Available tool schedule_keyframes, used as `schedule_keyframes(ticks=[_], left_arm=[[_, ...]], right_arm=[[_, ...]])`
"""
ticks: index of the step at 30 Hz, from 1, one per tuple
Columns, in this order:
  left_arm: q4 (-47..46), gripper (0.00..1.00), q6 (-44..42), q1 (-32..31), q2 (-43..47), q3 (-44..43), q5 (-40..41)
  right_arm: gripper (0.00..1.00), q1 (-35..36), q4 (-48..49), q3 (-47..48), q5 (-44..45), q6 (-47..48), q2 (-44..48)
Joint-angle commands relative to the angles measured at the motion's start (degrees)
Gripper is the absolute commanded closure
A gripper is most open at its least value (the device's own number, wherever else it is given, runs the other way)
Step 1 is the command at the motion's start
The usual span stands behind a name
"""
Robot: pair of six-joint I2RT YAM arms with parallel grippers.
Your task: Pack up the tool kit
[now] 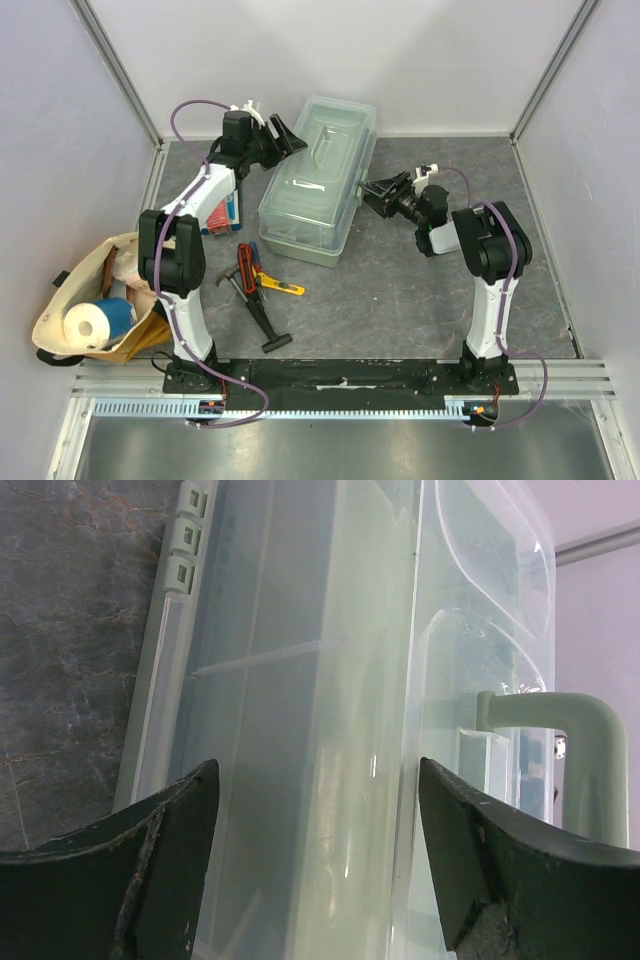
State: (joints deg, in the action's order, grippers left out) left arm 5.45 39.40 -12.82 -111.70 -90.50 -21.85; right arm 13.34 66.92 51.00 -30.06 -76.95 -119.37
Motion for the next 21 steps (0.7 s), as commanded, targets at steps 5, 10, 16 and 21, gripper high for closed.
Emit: schedule_keyframes(ticks=[5, 10, 16, 21], left_arm=[[16.34, 0.30, -3.45, -11.35, -4.93, 1.29, -6.63], [17.66, 0.30, -4.06, -11.44, -5.02, 0.68, -4.61], [18.36, 0.30, -4.50, -11.53, -4.93, 0.41, -3.03], [19.15, 0.29, -5.03, -11.26, -4.49, -0.47, -2.06]], right_arm=[[0.80, 5.82, -0.02, 3.31, -1.49, 6.37, 7.40], [0.80, 5.90, -6.34, 3.75, 0.00, 8.92, 9.15], [0.78, 5.73, -11.09, 4.63, 0.71, 10.76, 9.77], [0.24, 5.64, -13.40, 2.00, 2.55, 11.74, 9.16]])
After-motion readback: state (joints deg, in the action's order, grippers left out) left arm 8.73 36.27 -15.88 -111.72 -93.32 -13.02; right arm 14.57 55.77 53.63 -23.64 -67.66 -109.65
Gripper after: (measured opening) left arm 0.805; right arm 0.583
